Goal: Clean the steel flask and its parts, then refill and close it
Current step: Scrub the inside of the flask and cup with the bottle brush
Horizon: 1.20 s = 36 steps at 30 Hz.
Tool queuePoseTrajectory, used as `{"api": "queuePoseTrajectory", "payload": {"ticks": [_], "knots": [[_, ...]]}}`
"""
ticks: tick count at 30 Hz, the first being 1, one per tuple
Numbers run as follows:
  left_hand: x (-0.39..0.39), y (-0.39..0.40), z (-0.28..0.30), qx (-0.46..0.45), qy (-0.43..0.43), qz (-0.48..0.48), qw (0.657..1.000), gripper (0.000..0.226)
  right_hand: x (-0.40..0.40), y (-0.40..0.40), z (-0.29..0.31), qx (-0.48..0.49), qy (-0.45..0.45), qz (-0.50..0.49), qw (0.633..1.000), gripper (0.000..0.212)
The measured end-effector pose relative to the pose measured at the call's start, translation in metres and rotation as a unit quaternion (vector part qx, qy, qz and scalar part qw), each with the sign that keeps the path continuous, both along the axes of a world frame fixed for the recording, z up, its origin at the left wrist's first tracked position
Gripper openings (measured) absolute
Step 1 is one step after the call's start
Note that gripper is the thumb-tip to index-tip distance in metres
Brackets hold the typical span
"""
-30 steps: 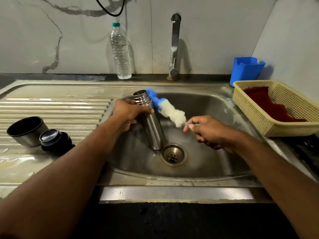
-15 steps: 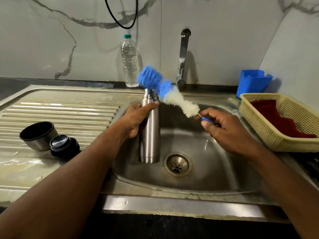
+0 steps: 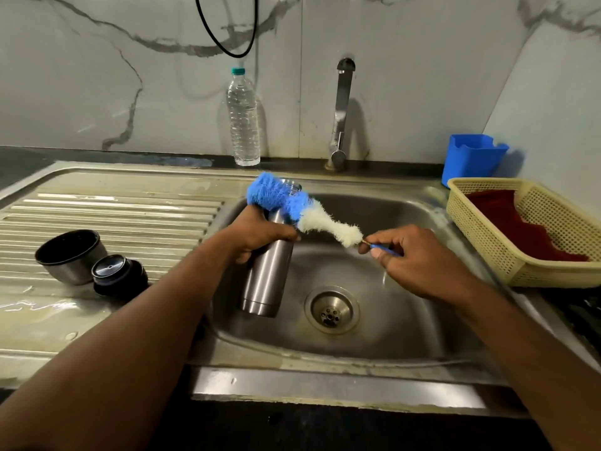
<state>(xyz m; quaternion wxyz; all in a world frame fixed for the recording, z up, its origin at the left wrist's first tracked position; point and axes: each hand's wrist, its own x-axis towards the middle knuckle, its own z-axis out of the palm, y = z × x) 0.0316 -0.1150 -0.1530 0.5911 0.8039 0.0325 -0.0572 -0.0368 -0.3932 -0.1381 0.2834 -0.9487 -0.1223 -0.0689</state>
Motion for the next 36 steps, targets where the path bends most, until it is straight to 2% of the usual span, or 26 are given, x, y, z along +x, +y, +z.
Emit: {"api": "queuePoseTrajectory", "payload": {"ticks": [3,8,13,17,18,20,23,24,30,33,36], "knots": [[0.003,0.003,-0.003,0.013,-0.015,0.018,1.0,0.046,-0.005,0.005,0.005,-0.017,-0.013,-0.021,1.0,0.023],[0.0,0.004,-0.002,0.064,-0.023,0.001,0.998,0.066,-0.007,0.009,0.006,-0.021,-0.034,-0.036,0.999,0.022],[-0.003,0.001,0.001,0.09,0.019,0.0,0.996,0.06,-0.008,0.012,0.005,-0.033,-0.032,-0.048,0.998,0.023],[-0.009,0.001,0.007,0.051,0.053,-0.016,0.997,0.084,-0.007,0.011,0.002,-0.032,-0.007,-0.022,0.999,0.019],[-0.008,0.0,0.005,0.051,0.053,-0.02,0.997,0.084,-0.006,0.01,0.002,-0.034,-0.008,-0.028,0.999,0.019],[-0.01,0.0,0.005,0.068,0.06,-0.021,0.996,0.069,-0.006,0.01,0.003,-0.031,-0.016,-0.048,0.998,0.018],[-0.007,0.001,0.002,0.095,0.046,-0.025,0.994,0.035,-0.007,0.01,0.001,-0.029,0.0,-0.024,0.999,0.014],[-0.006,0.001,0.001,0.1,0.039,-0.023,0.994,0.03,-0.006,0.01,0.0,-0.033,-0.001,-0.022,0.999,0.013],[-0.003,0.002,-0.003,0.089,0.023,-0.011,0.996,0.034,-0.006,0.016,0.001,-0.025,-0.007,-0.027,0.999,0.022],[-0.002,0.002,-0.004,0.122,0.016,0.002,0.992,0.044,-0.005,0.017,0.002,-0.022,-0.027,-0.043,0.998,0.018],[0.002,0.003,-0.006,0.127,0.002,0.006,0.992,0.042,-0.004,0.016,0.001,-0.028,-0.015,-0.03,0.999,0.017]]}}
